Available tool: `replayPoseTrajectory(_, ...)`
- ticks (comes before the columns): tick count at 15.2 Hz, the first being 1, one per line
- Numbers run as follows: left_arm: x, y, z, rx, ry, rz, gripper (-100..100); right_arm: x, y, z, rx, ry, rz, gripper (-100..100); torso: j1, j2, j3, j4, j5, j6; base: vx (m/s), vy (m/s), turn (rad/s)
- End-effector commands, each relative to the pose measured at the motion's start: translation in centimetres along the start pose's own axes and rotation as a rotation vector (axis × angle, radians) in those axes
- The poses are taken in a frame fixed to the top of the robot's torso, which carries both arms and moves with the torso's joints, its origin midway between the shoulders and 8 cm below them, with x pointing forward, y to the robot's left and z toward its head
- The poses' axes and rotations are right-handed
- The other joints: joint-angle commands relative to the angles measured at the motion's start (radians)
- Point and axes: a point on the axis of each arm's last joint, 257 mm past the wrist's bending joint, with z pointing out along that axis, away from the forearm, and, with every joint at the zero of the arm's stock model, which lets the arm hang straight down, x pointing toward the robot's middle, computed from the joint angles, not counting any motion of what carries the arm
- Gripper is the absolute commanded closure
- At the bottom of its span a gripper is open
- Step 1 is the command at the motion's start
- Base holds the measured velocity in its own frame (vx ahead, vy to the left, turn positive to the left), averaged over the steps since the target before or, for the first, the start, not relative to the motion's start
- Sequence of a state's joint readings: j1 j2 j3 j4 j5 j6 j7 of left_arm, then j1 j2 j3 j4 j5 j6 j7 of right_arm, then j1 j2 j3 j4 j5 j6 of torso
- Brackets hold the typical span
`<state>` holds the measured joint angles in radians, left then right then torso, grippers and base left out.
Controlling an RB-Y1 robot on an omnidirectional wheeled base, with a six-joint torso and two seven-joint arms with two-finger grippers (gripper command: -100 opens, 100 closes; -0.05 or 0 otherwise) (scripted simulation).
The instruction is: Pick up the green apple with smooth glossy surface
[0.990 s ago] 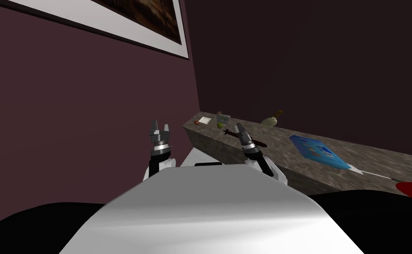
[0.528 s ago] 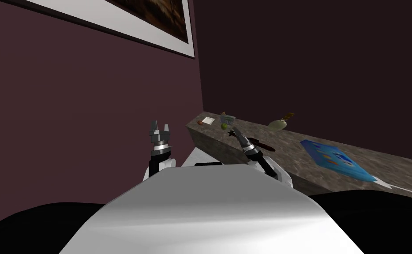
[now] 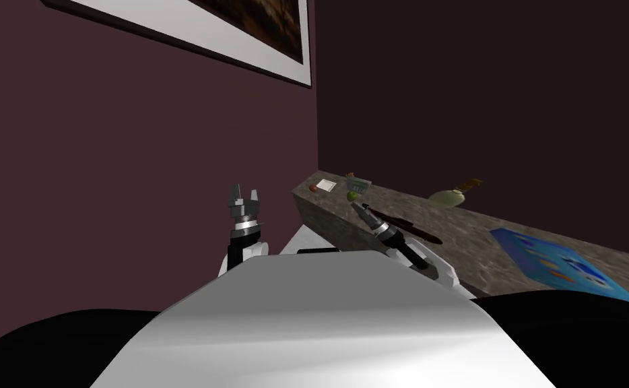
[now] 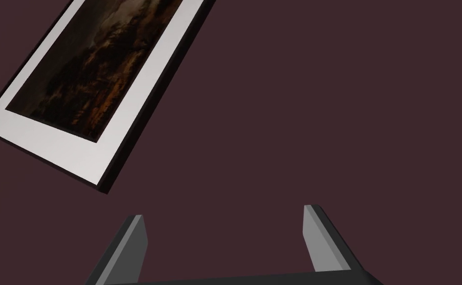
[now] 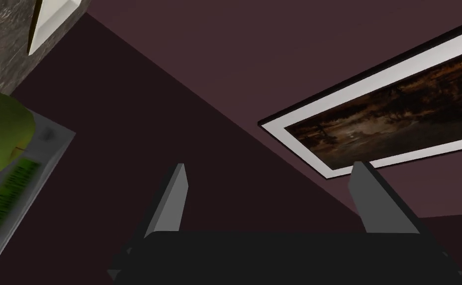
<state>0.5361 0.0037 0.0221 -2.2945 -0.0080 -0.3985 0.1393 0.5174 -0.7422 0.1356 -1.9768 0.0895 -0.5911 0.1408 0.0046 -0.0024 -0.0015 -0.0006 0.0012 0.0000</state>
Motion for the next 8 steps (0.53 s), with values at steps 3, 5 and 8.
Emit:
replayPoseTrajectory(3,0.0,0.0,0.0,0.000,0.000,0.000,0,1.3,-1.5,-1.2,0.019,0.095,-0.051,-100,0.000,0.000,0.000,0.000,0.000,0.000,0.038,0.054,0.119)
replayPoseTrajectory(5,0.0,0.0,0.0,0.000,0.000,0.000,0,2.3,-2.7,-2.2,0.037,0.164,-0.087,-100,0.000,0.000,0.000,0.000,0.000,-0.001,0.049,0.058,0.171)
replayPoseTrajectory(8,0.0,0.0,0.0,0.000,0.000,0.000,0,3.2,-4.1,-3.5,0.056,0.244,-0.131,-100,-0.001,0.000,0.000,0.000,0.000,-0.001,0.044,0.048,0.141)
